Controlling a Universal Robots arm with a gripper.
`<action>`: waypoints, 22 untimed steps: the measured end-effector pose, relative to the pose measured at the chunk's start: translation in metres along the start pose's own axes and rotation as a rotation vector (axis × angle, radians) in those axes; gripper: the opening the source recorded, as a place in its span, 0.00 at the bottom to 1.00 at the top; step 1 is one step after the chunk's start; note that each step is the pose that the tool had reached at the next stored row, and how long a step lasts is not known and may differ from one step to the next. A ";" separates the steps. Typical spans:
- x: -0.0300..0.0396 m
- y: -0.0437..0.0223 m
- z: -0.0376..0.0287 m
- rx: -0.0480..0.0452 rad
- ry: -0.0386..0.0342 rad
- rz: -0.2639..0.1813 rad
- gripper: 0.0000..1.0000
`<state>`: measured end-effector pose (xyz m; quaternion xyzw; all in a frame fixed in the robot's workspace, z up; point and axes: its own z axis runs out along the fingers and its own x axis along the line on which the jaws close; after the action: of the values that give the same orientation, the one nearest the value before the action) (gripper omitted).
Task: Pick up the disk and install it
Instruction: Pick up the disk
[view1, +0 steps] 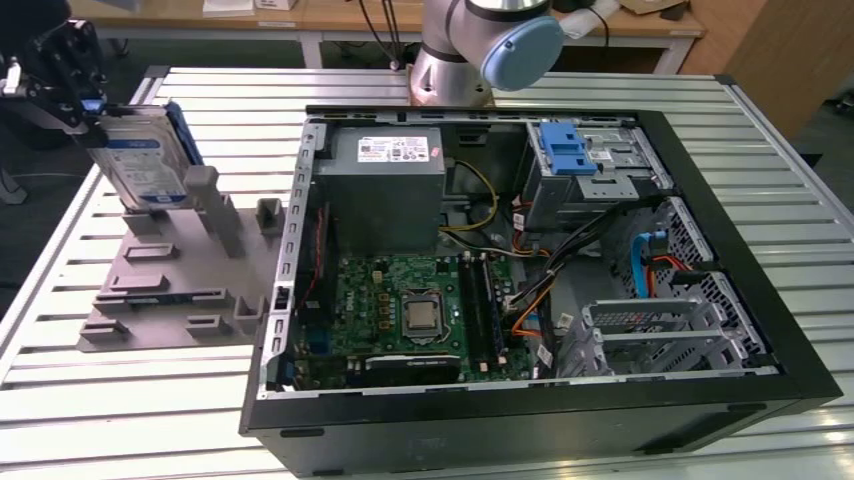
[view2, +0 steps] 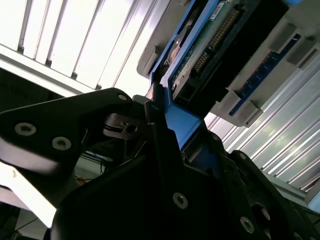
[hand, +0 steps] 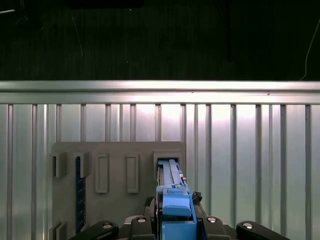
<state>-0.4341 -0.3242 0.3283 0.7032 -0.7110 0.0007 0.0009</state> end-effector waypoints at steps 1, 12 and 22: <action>0.0000 0.0000 -0.0008 0.0000 0.0000 0.000 0.36; 0.0000 0.0000 -0.0060 0.0002 -0.0001 0.000 0.36; 0.0000 0.0000 -0.0098 0.0000 0.0000 0.000 0.36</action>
<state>-0.4341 -0.3242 0.3381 0.7034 -0.7108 0.0007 0.0009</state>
